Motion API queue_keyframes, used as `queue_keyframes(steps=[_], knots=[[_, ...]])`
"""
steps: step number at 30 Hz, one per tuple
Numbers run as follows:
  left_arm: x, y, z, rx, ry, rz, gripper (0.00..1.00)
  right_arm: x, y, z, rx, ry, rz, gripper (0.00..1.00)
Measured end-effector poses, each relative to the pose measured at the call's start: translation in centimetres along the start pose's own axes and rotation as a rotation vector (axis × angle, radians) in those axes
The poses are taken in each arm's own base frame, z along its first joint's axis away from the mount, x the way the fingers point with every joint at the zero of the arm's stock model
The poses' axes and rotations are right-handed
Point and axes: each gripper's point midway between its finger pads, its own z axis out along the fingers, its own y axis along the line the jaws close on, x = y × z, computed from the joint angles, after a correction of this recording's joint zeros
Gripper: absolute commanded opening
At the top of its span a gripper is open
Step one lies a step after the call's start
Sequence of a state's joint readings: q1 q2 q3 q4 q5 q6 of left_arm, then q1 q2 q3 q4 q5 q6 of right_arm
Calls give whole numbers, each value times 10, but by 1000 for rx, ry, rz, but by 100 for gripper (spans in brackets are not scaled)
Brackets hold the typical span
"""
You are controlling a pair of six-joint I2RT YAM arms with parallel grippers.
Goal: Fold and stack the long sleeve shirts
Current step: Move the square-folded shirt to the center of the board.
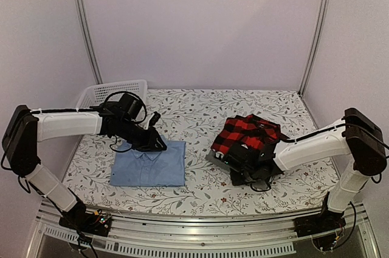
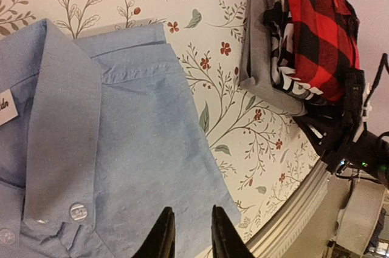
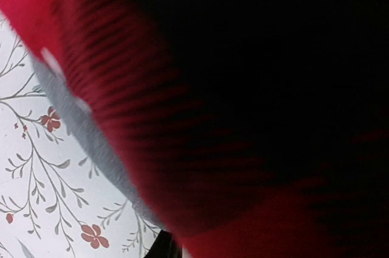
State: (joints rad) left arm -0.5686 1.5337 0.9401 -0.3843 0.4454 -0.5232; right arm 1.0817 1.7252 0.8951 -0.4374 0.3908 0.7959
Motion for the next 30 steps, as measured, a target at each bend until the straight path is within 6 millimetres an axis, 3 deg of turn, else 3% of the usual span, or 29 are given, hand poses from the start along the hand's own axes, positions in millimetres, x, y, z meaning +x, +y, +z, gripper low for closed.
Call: queue_keyframes(steps=[6, 11, 18, 27, 30], knots=[[2, 1, 5, 7, 16, -5, 21, 9, -19, -7, -29, 26, 128, 37], [2, 1, 6, 10, 22, -7, 21, 18, -16, -19, -44, 72, 143, 55], [4, 3, 9, 6, 30, -11, 21, 44, 4, -33, -95, 153, 144, 56], [3, 2, 10, 11, 28, -6, 21, 57, -6, -47, -104, 199, 244, 62], [3, 3, 11, 10, 31, -4, 21, 60, -12, -54, -116, 200, 287, 53]])
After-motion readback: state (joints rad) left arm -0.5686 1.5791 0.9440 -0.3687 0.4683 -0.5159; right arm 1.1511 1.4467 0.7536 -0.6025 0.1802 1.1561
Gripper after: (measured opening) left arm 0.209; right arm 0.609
